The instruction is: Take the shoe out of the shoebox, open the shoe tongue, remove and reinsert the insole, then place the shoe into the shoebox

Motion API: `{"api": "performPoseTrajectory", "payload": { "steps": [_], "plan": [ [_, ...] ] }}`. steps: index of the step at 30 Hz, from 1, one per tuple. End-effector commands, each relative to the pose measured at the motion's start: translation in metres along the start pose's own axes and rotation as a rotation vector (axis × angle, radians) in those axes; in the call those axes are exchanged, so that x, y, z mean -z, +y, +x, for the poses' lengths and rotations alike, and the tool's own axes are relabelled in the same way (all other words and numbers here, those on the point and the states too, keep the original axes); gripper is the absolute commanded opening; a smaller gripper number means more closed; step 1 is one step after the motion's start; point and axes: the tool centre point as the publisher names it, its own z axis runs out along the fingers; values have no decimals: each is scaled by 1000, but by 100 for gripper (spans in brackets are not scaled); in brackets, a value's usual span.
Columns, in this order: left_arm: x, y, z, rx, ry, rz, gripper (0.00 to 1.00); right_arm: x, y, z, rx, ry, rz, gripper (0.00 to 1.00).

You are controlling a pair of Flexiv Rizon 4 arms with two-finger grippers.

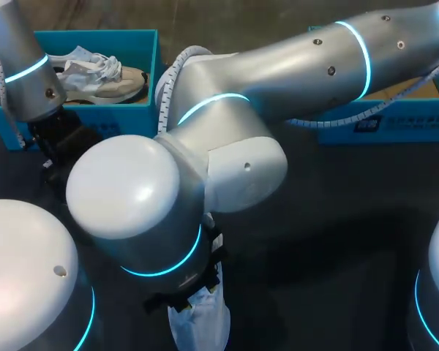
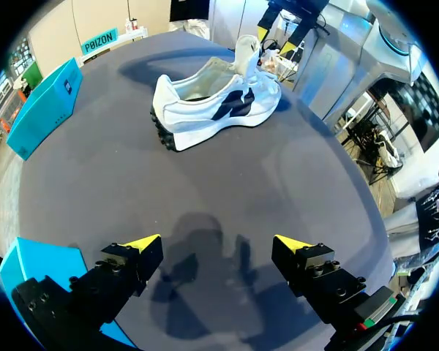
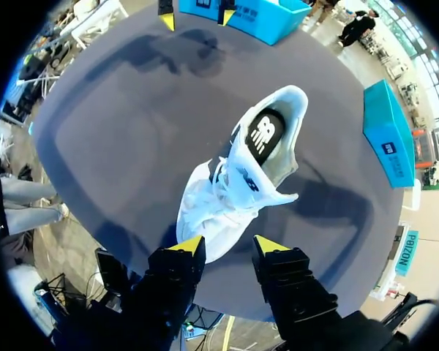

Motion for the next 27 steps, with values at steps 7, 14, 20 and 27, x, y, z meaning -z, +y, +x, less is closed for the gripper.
{"api": "performPoseTrajectory", "payload": {
  "steps": [7, 14, 20, 27],
  "plan": [
    [0, 0, 1, 0, 0, -2, 100, -4, 9, -3, -742, -15, -15, 31],
    [0, 0, 1, 0, 0, -2, 100, -18, 24, -12, -730, 6, -12, 29],
    [0, 0, 1, 0, 0, -2, 100, -29, 37, -26, -724, 11, -11, 27],
    [0, 0, 1, 0, 0, -2, 100, -50, 58, -37, -693, 46, -1, 25]
  ]
}}
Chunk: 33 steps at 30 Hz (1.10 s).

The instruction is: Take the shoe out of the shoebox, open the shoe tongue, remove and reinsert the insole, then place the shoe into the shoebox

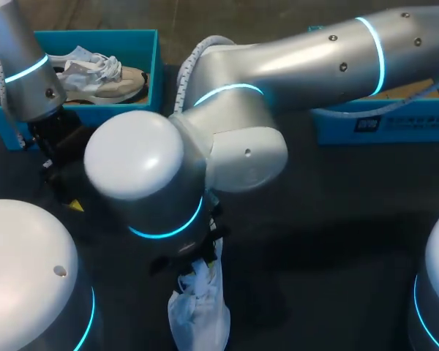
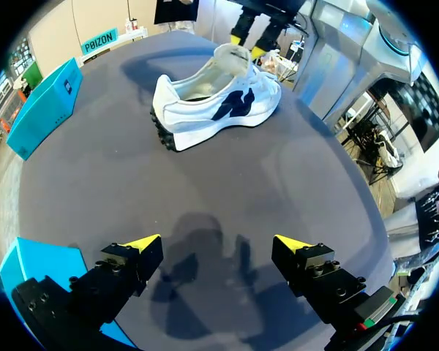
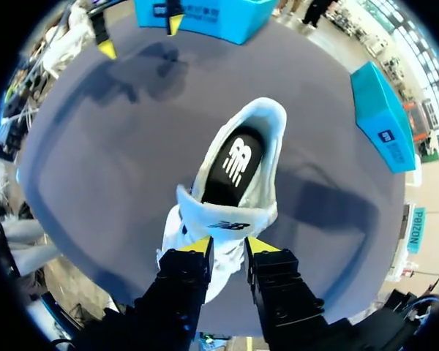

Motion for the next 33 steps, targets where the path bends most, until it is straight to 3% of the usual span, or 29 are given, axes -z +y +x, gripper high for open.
{"api": "performPoseTrajectory", "payload": {
  "steps": [1, 4, 11, 21, 26, 33],
  "plan": [
    [0, 0, 1, 0, 0, -2, 100, -20, 9, -7, -517, 54, 14, 25],
    [0, 0, 1, 0, 0, -2, 100, -26, 15, -9, -513, 61, 23, 26],
    [0, 0, 1, 0, 0, -2, 100, -9, 13, -14, -512, 27, 9, 27],
    [0, 0, 1, 0, 0, -2, 100, 15, -4, 4, -503, -9, -8, 29],
    [0, 0, 1, 0, 0, -2, 100, 11, -5, 18, -484, -4, -11, 31],
    [0, 0, 1, 0, 0, -2, 100, -5, -7, 16, -495, 25, -4, 33]
  ]
}}
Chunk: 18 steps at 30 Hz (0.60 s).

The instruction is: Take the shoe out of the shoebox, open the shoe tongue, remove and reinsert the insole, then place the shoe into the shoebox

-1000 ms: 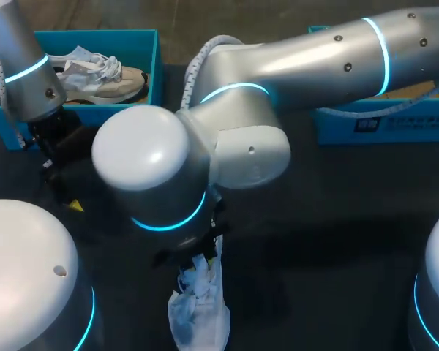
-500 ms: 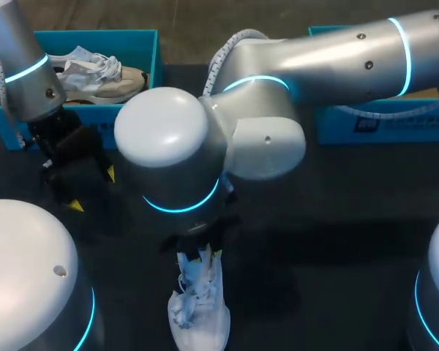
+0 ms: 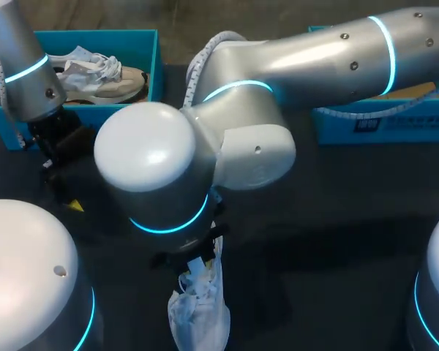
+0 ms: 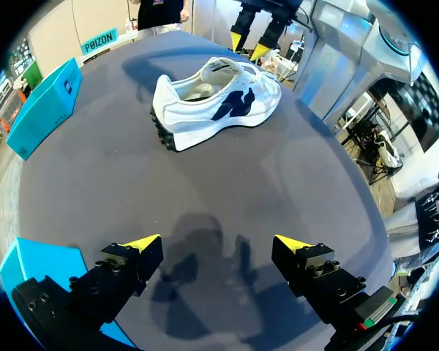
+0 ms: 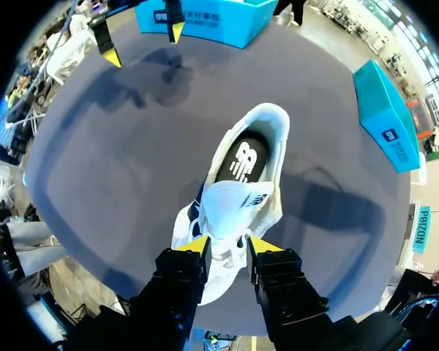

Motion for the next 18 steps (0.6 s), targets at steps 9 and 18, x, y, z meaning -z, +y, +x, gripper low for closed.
{"api": "performPoseTrajectory", "payload": {
  "steps": [9, 18],
  "plan": [
    [0, 0, 1, 0, 0, -2, 100, -27, -3, 8, -509, 12, 1, 32],
    [0, 0, 1, 0, 0, -2, 100, -34, 5, -9, -535, 4, 7, 30]
  ]
}}
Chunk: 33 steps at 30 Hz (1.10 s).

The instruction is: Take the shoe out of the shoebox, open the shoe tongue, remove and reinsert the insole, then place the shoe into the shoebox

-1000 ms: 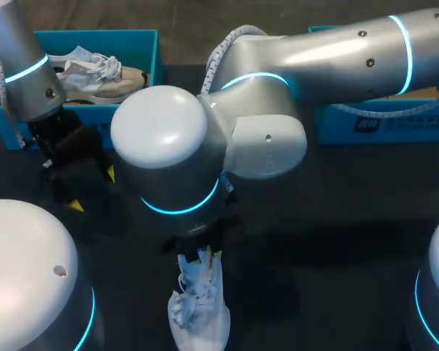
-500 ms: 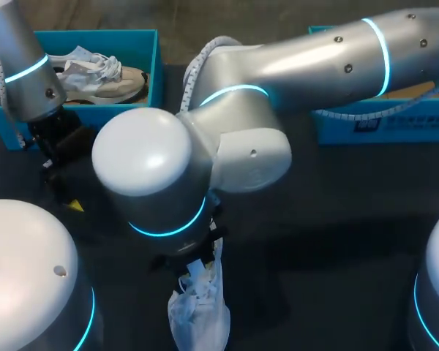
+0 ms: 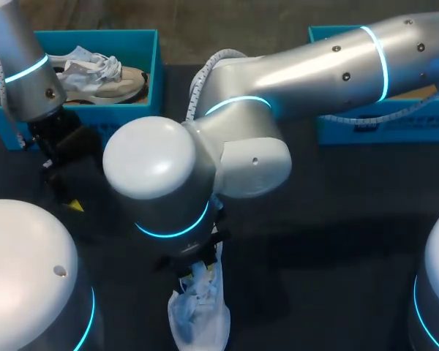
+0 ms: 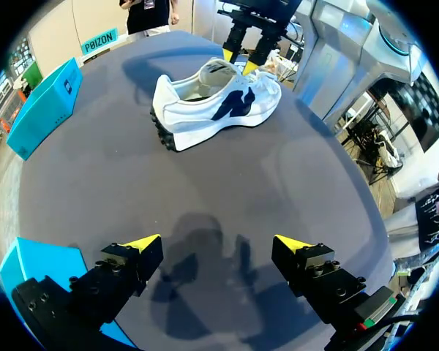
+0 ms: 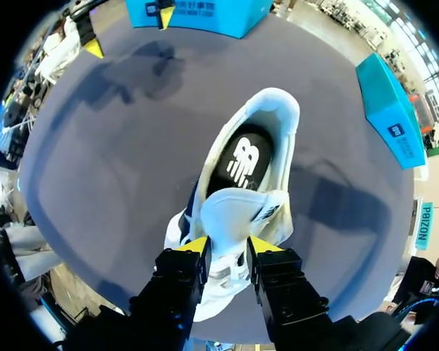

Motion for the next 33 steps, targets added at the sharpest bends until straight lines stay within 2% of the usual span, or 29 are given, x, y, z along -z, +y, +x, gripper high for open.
{"api": "performPoseTrajectory", "payload": {
  "steps": [1, 12, 20, 24, 25, 28, 33],
  "plan": [
    [0, 0, 1, 0, 0, -2, 100, -5, 1, -5, -506, 15, -8, 30],
    [0, 0, 1, 0, 0, -2, 100, -18, 28, 0, -460, 51, 3, 31],
    [0, 0, 1, 0, 0, -2, 100, 13, 29, -6, -435, 14, -37, 34],
    [0, 0, 1, 0, 0, -2, 100, 23, 29, -11, -371, 72, -86, 36],
    [0, 0, 1, 0, 0, -2, 100, 25, 29, -14, -329, 117, -120, 37],
    [0, 0, 1, 0, 0, -2, 100, 28, 31, -18, -292, 104, -97, 38],
    [0, 0, 1, 0, 0, -2, 100, 34, 44, -20, -5, 202, -193, 45]
  ]
}}
